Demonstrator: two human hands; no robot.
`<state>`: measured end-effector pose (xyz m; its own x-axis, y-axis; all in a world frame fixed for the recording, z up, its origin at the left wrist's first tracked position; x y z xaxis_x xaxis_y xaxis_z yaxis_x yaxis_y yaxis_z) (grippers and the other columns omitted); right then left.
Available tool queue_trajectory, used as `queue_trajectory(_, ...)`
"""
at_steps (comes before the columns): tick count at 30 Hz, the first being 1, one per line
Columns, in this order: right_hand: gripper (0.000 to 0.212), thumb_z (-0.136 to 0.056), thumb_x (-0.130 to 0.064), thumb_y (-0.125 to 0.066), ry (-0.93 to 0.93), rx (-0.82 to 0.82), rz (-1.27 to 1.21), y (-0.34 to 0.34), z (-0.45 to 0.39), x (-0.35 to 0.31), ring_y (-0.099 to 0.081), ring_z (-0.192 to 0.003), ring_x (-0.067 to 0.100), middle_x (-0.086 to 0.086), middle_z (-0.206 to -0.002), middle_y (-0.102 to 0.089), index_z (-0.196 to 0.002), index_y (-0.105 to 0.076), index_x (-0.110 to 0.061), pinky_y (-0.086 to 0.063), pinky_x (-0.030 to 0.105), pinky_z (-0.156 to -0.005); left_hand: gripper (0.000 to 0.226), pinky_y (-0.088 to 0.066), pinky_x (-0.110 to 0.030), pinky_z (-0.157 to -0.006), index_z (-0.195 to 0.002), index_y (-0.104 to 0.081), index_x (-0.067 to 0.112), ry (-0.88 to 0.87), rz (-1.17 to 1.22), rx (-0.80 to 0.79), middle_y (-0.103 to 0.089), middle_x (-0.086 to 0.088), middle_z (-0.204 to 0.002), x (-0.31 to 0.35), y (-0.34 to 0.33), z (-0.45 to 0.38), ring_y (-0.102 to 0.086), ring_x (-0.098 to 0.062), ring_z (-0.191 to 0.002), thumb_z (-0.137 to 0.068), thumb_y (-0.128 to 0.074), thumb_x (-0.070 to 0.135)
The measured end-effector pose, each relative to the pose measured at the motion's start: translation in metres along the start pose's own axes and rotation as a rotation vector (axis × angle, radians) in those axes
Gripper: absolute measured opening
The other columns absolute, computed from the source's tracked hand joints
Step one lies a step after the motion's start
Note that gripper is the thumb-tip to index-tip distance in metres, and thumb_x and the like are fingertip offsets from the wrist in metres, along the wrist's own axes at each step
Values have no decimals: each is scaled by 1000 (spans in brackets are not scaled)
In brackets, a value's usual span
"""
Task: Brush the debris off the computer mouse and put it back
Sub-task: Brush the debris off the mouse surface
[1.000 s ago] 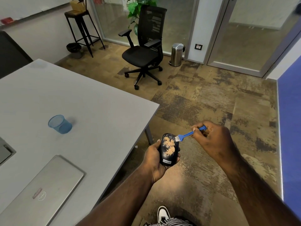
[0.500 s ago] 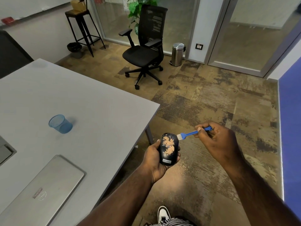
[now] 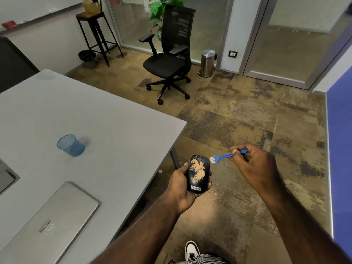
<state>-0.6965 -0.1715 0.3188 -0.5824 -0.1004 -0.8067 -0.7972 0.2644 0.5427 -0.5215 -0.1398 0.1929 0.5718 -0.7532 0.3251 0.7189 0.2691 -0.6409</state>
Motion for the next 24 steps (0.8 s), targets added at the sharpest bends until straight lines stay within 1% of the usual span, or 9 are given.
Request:
queue_trajectory(2,11,-85,-45,-58,-7,25,-30,4,0,0,-68,-57,9,-14,-75,-73,-90,-67,-51,-55,26,-47,61,-58,-34,-62,-118,-61,-4,-2,-7,3,-68,-24,-90,0,1,0,-64,-31,-72,-102,-26,43)
queue_trajectory(5,16,-82,-48,-57,-3,-5,-114,1,1,-3,-74,-67,14,-17,-81,-74,-91,-69,-48,-63,38,-58,61,-58,-34,-63,-116,-63,-4,-9,-6,0,-68,-24,-90,0,0,-1,-64,-31,-72,-102,-25,42)
queue_trajectory(10,20,-87,-26,-66,71,-69,-64,-7,3,-15,-67,-61,-3,-24,-80,-71,-84,-68,-46,-45,9,-47,61,-57,-34,-62,-114,-64,-3,-19,-8,-3,-68,-24,-89,0,-1,-2,-63,-31,-70,-102,-25,42)
queue_trajectory(11,23,-89,-22,-67,60,-58,-37,-7,2,-13,-67,-60,-1,-22,-79,-72,-86,-68,-45,-47,12,-46,62,-57,-34,-62,-112,-65,-4,-21,-11,-7,-68,-24,-89,0,-1,-1,-63,-32,-70,-102,-24,42)
queue_trajectory(13,15,-92,-24,-65,25,-30,3,-6,-1,-7,-71,-64,7,-12,-73,-73,-93,-71,-38,-59,30,-53,62,-58,-34,-61,-109,-66,-4,-27,-17,-11,-68,-24,-88,1,-3,0,-64,-32,-68,-102,-24,41)
queue_trajectory(15,13,-92,-28,-62,7,-6,13,-4,-3,-3,-74,-69,19,-7,-72,-74,-96,-70,-37,-60,44,-59,61,-58,-33,-60,-108,-66,-3,-25,-26,-9,-68,-24,-87,0,-4,0,-64,-32,-68,-102,-25,41)
queue_trajectory(18,13,-88,-38,-60,15,8,-59,1,-2,-5,-75,-71,16,-11,-74,-74,-88,-67,-48,-62,42,-62,60,-58,-33,-60,-109,-66,-3,-21,-31,-4,-68,-24,-87,-1,-5,2,-63,-31,-68,-103,-25,41)
queue_trajectory(22,13,-83,-44,-60,31,-56,-108,-4,2,-12,-72,-68,0,-19,-79,-75,-89,-69,-50,-57,19,-55,61,-58,-33,-60,-108,-66,-3,-23,-25,0,-68,-24,-86,0,-5,2,-63,-31,-69,-102,-24,41)
queue_trajectory(24,12,-87,-42,-60,32,-58,-41,-6,2,-11,-73,-68,7,-12,-74,-74,-93,-68,-46,-60,30,-56,61,-58,-33,-60,-112,-64,-4,-17,-30,0,-68,-24,-87,-1,-5,2,-63,-31,-70,-102,-25,41)
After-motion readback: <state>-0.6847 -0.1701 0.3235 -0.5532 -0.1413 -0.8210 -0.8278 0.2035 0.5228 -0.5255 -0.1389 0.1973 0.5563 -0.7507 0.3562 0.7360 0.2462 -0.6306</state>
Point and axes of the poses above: each hand's wrist, its own z-axis away from the middle knuckle, its own y-axis out of the back of the hand, x = y × z, the point moved 10 cm from there along -z, towards the middle knuckle
